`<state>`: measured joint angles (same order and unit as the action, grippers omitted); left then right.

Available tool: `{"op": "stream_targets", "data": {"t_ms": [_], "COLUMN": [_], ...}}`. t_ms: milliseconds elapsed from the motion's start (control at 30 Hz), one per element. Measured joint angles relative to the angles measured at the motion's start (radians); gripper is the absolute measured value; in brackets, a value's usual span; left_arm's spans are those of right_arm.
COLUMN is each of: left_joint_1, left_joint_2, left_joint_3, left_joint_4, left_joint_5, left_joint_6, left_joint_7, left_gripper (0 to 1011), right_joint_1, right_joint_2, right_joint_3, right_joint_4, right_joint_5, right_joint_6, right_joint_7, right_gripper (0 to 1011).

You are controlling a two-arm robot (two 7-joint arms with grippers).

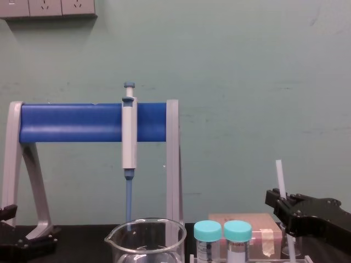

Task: Pick up the stirring rod with one hand, then place it down.

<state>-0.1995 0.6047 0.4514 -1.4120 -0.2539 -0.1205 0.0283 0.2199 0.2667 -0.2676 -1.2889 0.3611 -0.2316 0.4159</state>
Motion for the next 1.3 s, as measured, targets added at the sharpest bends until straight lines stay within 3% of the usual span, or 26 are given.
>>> {"op": "stream_targets", "data": {"t_ms": [400, 1300], "left_joint_1": [0.000, 0.000], "left_joint_2": [0.000, 0.000], "left_joint_3": [0.000, 0.000], "left_joint_4": [0.000, 0.000], "left_joint_5": [0.000, 0.000], "left_joint_6": [0.000, 0.000], "left_joint_7": [0.000, 0.000], "left_gripper": [1000, 1000], "right_joint_1": [0.000, 0.000], "right_joint_2": [0.000, 0.000], "right_joint_3": [0.000, 0.000], "right_joint_4": [-0.001, -0.001], "right_joint_5": [0.002, 0.008], "right_joint_6": [0.002, 0.003], "right_joint_7": [0.000, 0.006], "right_gripper": [83, 914]}}
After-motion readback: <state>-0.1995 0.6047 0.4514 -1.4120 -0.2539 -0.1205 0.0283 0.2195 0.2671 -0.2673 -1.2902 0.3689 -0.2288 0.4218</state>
